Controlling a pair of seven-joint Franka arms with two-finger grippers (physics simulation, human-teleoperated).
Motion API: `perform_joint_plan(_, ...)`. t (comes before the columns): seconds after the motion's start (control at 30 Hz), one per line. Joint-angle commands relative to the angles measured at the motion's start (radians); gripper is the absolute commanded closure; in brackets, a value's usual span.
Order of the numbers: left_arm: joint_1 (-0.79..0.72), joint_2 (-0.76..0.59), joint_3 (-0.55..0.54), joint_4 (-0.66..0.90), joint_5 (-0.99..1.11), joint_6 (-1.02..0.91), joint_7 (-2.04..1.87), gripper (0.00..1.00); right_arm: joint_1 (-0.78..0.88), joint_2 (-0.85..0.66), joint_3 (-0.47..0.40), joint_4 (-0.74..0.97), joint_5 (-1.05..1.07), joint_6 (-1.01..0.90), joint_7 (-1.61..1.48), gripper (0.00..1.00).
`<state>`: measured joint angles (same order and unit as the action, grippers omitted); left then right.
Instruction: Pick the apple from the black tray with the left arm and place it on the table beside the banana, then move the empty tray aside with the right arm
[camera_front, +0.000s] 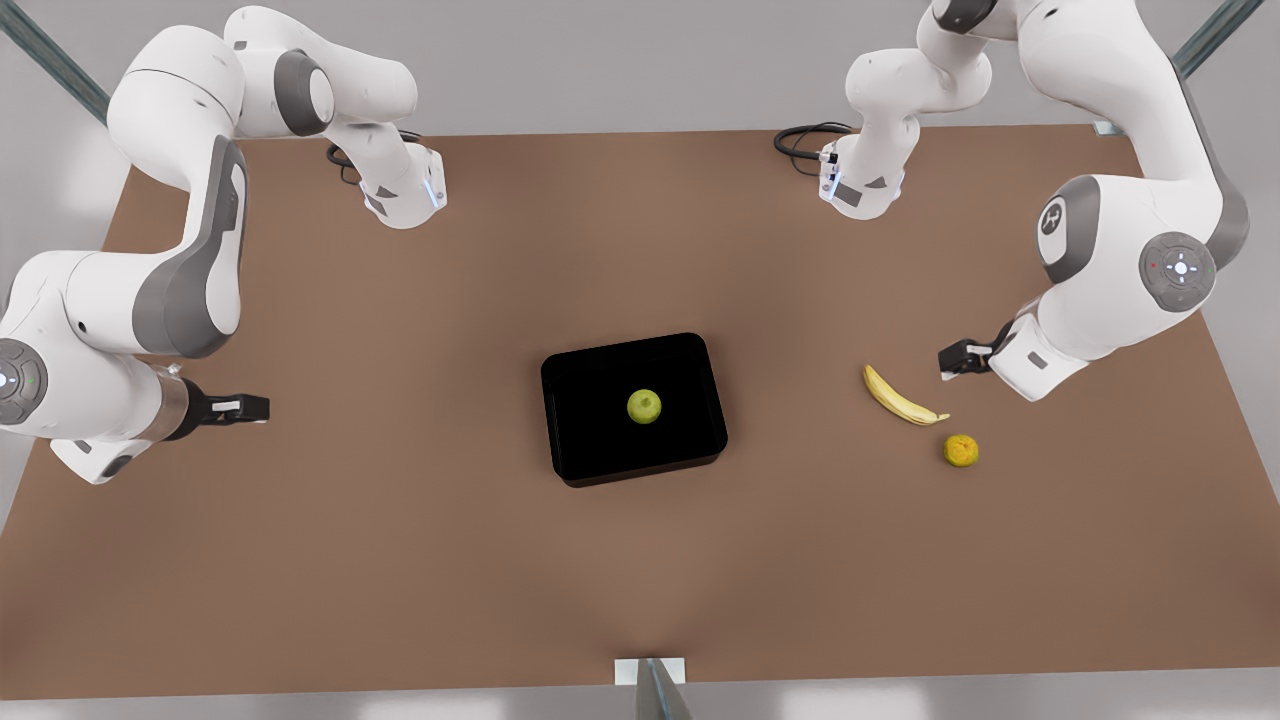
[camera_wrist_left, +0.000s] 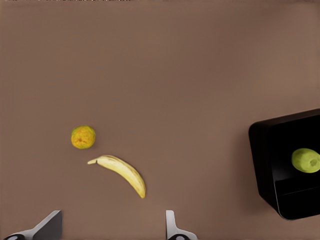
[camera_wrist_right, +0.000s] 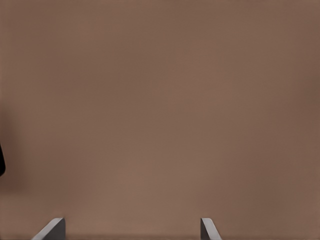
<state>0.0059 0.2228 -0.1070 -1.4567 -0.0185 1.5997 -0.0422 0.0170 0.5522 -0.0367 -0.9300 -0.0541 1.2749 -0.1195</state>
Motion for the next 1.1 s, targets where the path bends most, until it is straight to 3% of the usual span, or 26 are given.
perform_joint_plan(0.0, 0.000, 0.000, 0.000, -0.001, 0.000, 0.013, 0.025, 0.00, 0.000, -0.002, 0.000, 0.000, 0.002, -0.002, -0.037, 0.00)
perform_joint_plan(0.17, -0.115, 0.067, -0.020, 0.035, -0.026, 0.060, -0.030, 0.00, 0.001, -0.002, 0.000, 0.000, 0.000, -0.002, -0.037, 0.00)
perform_joint_plan(0.23, -0.217, 0.187, -0.020, 0.139, -0.011, 0.063, -0.378, 0.00, 0.003, -0.002, 0.001, -0.003, 0.002, -0.006, -0.037, 0.00)
perform_joint_plan(0.6, -0.573, 0.457, -0.019, 0.213, 0.109, 0.319, -1.076, 0.00, 0.015, -0.031, 0.001, -0.053, 0.003, -0.009, -0.037, 0.00)
perform_joint_plan(0.8, -0.624, 0.532, -0.022, 0.211, 0.103, 0.394, -1.091, 0.00, 0.015, -0.031, 0.001, -0.052, 0.002, -0.009, -0.037, 0.00)
perform_joint_plan(0.93, -0.624, 0.581, -0.056, 0.219, 0.100, 0.508, -0.854, 0.00, 0.015, -0.031, 0.001, -0.053, 0.002, -0.009, -0.037, 0.00)
perform_joint_plan(1.07, -0.653, 0.691, -0.059, 0.312, 0.129, 0.539, -0.857, 0.00, 0.017, -0.031, 0.003, -0.052, 0.002, -0.009, -0.037, 0.00)
